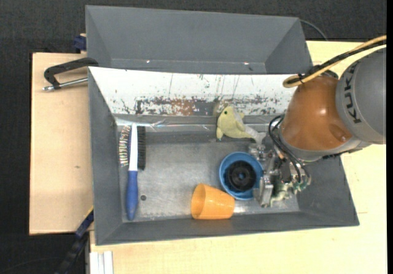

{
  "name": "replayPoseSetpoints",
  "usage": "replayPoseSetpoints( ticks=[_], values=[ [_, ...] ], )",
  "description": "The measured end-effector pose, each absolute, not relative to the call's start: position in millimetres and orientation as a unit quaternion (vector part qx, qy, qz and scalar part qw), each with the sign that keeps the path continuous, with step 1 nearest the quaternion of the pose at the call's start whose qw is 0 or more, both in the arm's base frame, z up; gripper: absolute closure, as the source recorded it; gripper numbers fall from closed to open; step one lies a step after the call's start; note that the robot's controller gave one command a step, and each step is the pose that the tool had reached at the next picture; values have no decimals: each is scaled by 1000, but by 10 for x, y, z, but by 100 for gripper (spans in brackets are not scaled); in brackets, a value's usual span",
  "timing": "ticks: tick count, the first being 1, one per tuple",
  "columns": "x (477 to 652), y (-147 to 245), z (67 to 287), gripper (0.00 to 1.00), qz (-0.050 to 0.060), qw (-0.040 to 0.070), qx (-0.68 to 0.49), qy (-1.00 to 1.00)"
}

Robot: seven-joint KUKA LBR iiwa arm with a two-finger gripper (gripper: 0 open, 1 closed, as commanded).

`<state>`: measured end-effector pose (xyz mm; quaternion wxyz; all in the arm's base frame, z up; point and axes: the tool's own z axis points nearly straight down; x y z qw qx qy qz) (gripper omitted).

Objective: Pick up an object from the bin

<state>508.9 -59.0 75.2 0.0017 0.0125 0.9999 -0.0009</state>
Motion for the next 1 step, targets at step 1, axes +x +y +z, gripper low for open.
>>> replayPoseSetpoints(
  ticks=[1],
  values=[
    [5467,-708,758,100,2,-2,117,993]
  ],
)
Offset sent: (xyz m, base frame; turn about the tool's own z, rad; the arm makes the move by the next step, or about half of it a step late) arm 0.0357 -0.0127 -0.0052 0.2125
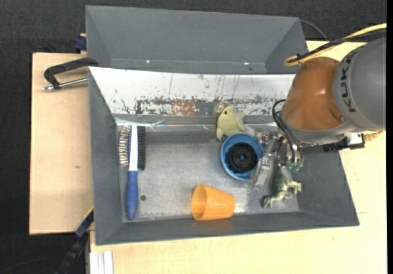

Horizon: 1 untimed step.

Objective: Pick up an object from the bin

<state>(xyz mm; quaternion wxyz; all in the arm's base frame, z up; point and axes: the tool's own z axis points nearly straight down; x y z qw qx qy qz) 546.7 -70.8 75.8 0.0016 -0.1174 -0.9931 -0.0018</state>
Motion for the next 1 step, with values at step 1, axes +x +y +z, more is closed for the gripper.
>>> replayPoseSetpoints(
  ticks=[1],
  values=[
    [5582,-756,766,100,-2,1,-198,-980]
  ],
)
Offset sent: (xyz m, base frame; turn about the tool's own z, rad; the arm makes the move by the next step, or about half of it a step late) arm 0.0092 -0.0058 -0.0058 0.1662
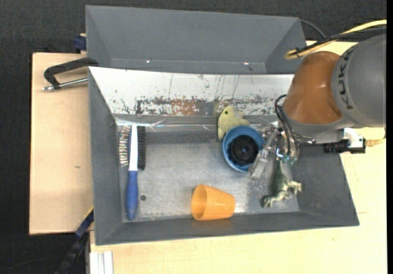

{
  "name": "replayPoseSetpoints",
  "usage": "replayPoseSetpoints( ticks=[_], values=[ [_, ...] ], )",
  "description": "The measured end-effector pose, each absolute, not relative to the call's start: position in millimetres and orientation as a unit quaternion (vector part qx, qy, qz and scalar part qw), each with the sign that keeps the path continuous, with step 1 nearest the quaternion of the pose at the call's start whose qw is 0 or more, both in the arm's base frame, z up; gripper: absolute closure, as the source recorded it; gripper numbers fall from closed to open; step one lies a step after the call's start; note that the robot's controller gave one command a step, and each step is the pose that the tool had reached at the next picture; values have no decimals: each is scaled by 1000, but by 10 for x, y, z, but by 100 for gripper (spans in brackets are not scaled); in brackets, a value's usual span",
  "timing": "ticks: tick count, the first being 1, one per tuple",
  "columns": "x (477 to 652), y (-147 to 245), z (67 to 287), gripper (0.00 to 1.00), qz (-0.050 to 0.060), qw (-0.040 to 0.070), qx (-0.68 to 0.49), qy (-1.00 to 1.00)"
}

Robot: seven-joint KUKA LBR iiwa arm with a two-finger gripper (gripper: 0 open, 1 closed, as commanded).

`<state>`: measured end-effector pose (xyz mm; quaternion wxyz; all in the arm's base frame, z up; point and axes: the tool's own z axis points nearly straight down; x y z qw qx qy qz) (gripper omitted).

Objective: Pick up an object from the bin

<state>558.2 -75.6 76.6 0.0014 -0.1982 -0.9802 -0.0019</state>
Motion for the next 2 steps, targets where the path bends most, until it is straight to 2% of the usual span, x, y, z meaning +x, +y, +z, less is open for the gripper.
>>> replayPoseSetpoints(
  ticks=[1,2],
  values=[
    [5748,-558,776,100,3,1,-224,-974],
    [5748,-546,747,0,1,-2,-226,-974]
  ],
)
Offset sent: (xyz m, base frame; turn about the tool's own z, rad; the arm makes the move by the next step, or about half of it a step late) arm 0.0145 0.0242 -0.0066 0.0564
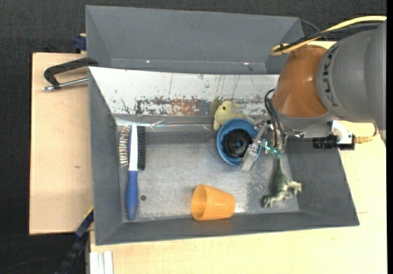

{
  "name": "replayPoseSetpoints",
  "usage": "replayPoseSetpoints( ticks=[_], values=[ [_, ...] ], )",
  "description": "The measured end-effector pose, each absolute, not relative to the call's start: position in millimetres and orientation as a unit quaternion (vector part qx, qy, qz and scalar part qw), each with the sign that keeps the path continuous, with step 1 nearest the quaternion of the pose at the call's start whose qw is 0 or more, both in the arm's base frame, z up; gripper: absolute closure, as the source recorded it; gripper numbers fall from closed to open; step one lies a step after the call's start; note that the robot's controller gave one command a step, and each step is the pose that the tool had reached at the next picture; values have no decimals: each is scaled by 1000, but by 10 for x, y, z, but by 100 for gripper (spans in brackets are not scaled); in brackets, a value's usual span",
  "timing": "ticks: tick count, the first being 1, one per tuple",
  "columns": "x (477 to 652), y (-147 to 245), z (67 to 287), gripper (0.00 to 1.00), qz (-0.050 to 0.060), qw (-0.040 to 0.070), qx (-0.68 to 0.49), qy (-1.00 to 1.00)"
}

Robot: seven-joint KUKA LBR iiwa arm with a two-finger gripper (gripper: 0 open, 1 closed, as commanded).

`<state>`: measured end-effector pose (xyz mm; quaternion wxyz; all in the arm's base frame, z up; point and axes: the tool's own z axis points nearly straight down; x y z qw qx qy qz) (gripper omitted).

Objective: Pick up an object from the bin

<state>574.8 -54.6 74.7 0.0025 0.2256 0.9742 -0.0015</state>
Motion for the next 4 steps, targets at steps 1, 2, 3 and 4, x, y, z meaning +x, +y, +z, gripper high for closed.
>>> replayPoseSetpoints(
  ticks=[1,2,3,4],
  values=[
    [5976,121,723,0,-3,-7,267,964],
    [6018,120,732,100,1,3,269,963],
    [5800,292,712,100,1,0,257,966],
    [5653,377,712,100,1,1,291,957]
  ],
)
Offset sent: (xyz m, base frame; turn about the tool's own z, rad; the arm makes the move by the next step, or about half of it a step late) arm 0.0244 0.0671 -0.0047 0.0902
